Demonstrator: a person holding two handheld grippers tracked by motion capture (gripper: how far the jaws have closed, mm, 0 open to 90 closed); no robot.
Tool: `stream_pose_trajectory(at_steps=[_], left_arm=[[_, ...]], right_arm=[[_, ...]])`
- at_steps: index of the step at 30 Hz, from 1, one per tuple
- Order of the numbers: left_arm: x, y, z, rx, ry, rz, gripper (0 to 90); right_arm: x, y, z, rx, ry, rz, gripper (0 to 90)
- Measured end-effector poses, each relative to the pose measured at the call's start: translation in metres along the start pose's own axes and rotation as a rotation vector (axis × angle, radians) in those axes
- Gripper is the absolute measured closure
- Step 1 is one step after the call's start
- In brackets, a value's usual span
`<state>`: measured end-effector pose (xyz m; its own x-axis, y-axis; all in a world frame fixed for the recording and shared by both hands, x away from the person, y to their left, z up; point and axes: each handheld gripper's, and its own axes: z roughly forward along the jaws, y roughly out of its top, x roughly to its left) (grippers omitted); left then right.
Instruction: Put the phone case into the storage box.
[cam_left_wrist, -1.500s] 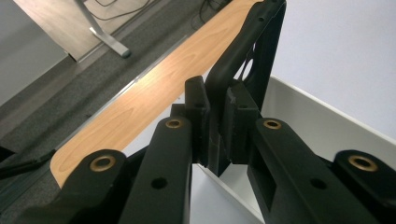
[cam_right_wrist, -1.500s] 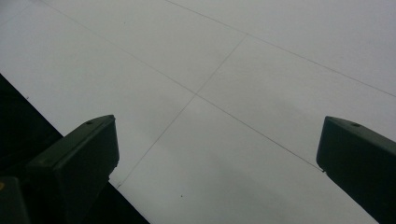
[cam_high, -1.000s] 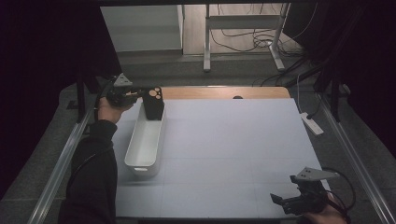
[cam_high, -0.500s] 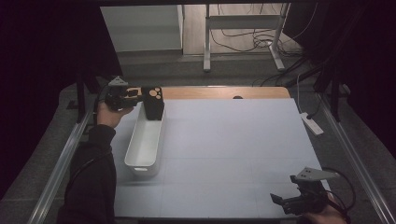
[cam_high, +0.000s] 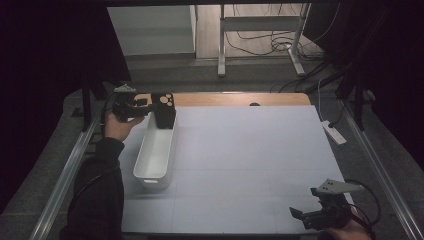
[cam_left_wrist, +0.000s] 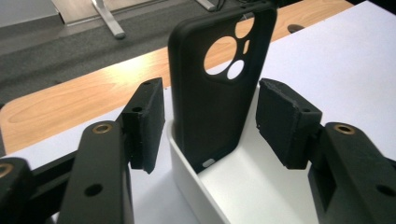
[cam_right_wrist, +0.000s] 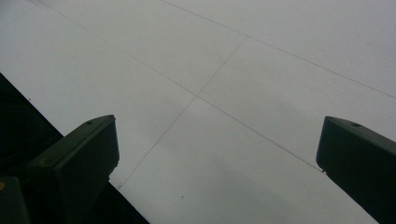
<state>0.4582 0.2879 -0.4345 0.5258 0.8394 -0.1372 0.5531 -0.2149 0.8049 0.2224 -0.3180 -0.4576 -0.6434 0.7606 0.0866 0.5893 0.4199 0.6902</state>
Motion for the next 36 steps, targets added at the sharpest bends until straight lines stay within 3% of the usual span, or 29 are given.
stream_pose_trajectory(at_steps=[15, 17, 22, 36], left_arm=[[-0.011, -0.007, -0.014, 0.002, -0.001, -0.006, 26.9], [-0.012, -0.009, -0.016, -0.002, -0.016, -0.013, 25.6], [-0.02, -0.012, -0.019, 0.01, -0.035, -0.017, 13.6], [-0.043, -0.021, -0.023, 0.041, -0.039, 0.002, 1.1]], right_arm=[[0.0, 0.0, 0.0, -0.002, -0.007, 0.008, 0.0], [0.0, 0.0, 0.0, -0.001, -0.007, 0.008, 0.0], [0.0, 0.0, 0.0, 0.0, -0.007, 0.007, 0.0], [-0.001, 0.0, -0.001, -0.007, -0.009, 0.023, 0.0]])
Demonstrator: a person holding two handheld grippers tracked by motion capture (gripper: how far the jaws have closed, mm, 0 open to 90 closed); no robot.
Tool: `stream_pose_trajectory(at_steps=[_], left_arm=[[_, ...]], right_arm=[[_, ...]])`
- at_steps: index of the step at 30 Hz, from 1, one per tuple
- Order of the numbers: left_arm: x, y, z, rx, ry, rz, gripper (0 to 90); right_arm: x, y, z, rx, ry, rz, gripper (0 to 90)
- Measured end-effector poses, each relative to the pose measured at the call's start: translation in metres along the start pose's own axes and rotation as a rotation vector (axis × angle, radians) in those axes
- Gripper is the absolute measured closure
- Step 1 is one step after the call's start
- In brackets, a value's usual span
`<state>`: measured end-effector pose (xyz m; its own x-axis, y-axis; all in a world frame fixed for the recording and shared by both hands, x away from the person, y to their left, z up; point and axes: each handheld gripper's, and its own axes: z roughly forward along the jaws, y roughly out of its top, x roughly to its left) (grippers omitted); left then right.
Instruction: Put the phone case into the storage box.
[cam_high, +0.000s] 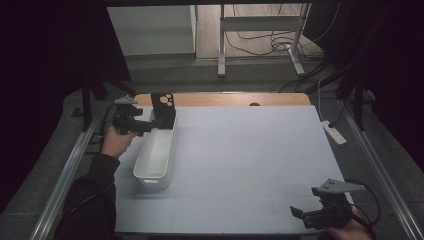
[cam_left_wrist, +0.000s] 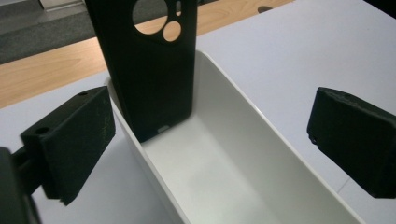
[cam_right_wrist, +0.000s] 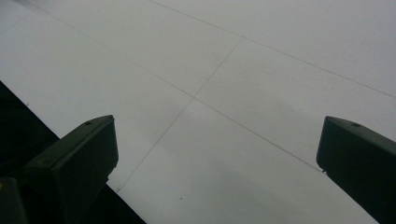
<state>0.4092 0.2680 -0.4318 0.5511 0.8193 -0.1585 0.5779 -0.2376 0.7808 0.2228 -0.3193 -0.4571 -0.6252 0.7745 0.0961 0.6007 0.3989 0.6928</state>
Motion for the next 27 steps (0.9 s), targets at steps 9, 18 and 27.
stream_pose_trajectory(at_steps=[9, 18, 27], left_arm=[[-0.015, -0.005, -0.004, -0.001, 0.002, 0.021, 0.0], [-0.031, -0.012, -0.01, 0.006, -0.023, 0.042, 0.0], [-0.041, -0.021, -0.017, -0.025, -0.056, 0.02, 0.0]], right_arm=[[-0.001, 0.0, 0.0, -0.005, 0.005, 0.01, 0.0], [0.0, 0.0, 0.0, -0.003, 0.004, 0.005, 0.0], [0.0, 0.0, 0.0, -0.001, 0.003, 0.002, 0.0]])
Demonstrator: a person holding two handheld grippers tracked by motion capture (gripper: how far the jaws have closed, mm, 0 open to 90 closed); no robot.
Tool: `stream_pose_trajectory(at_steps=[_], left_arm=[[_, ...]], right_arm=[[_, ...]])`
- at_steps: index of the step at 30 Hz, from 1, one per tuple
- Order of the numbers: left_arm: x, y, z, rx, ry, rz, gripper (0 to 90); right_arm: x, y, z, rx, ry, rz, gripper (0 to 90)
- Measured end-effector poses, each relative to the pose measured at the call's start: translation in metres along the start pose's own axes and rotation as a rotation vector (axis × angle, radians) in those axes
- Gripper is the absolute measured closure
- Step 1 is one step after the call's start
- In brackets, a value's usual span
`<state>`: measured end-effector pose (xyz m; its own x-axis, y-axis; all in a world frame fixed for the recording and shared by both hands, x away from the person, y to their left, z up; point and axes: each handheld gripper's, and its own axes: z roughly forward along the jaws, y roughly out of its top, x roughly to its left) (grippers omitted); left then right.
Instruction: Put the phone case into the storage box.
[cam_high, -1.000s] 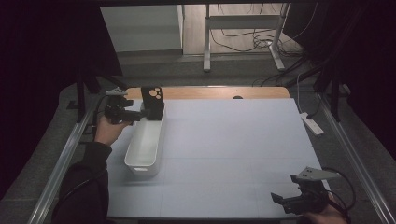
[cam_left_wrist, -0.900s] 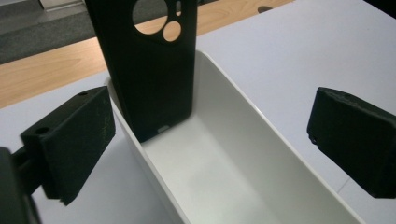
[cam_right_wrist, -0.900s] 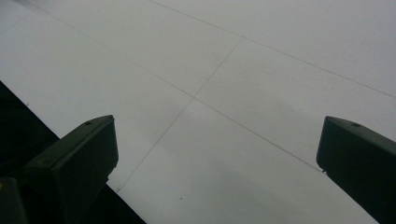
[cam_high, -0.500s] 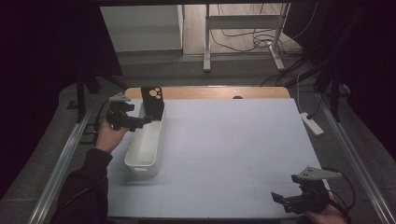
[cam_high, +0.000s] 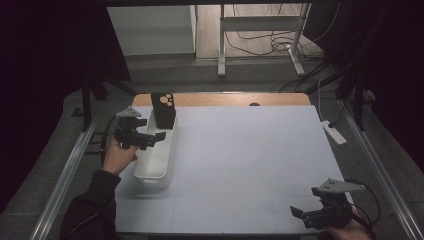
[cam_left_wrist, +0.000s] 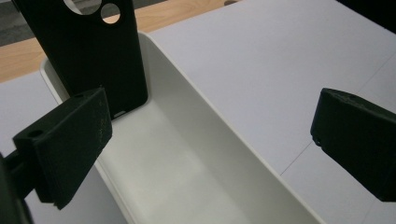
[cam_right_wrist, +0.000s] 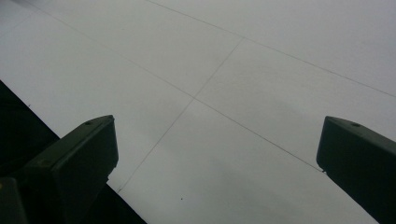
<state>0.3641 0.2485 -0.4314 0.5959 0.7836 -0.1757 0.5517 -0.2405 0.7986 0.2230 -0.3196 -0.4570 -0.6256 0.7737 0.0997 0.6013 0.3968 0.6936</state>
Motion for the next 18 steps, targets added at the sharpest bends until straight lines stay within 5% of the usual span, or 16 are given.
stream_pose_trajectory(at_steps=[18], left_arm=[[-0.024, -0.017, -0.014, -0.006, -0.001, 0.026, 0.0]], right_arm=[[0.0, 0.0, 0.0, 0.003, 0.003, -0.001, 0.0]])
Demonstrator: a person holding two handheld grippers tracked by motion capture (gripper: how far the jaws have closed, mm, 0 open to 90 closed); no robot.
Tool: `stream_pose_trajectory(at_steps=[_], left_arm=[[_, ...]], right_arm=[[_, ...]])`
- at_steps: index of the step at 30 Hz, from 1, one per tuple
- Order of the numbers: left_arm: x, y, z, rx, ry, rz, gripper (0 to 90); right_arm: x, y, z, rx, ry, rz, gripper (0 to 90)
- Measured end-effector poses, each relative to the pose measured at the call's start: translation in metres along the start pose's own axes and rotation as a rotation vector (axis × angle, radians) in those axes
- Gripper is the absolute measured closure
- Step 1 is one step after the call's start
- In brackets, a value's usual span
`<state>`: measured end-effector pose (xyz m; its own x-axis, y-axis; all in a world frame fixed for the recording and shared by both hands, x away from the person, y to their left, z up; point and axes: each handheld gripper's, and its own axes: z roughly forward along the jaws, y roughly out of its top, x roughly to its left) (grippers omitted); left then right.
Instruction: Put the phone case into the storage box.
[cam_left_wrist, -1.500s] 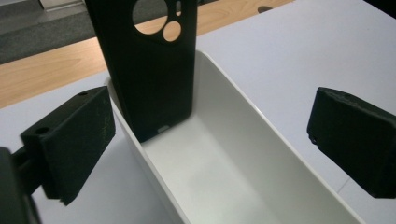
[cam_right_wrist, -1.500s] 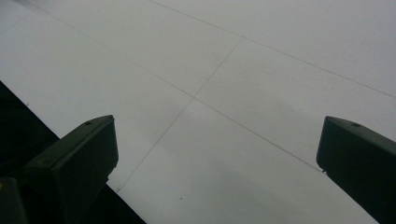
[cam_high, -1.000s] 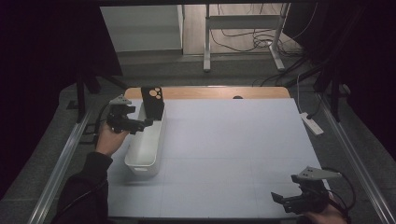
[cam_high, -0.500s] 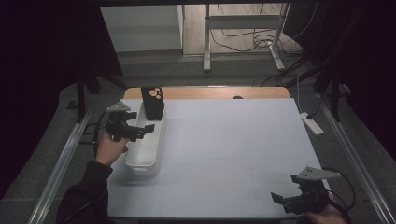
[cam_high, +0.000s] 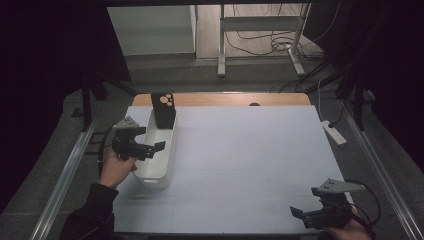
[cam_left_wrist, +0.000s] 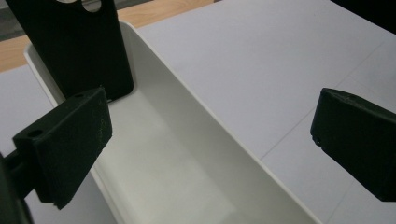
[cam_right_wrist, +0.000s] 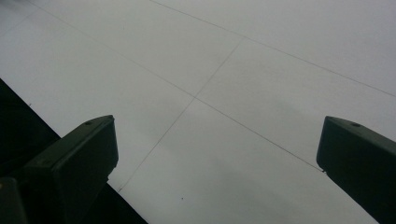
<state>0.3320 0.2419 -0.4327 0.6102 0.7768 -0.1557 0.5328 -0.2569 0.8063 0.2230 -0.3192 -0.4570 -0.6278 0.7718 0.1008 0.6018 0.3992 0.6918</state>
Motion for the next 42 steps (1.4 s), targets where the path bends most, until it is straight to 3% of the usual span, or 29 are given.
stream_pose_trajectory(at_steps=[14, 42], left_arm=[[-0.013, -0.016, -0.003, 0.004, -0.012, -0.003, 0.0], [-0.047, -0.052, -0.034, -0.037, 0.0, -0.013, 0.0]], right_arm=[[0.0, 0.0, 0.0, 0.003, 0.002, 0.001, 0.0], [0.001, 0.0, 0.0, -0.003, 0.001, -0.008, 0.0]])
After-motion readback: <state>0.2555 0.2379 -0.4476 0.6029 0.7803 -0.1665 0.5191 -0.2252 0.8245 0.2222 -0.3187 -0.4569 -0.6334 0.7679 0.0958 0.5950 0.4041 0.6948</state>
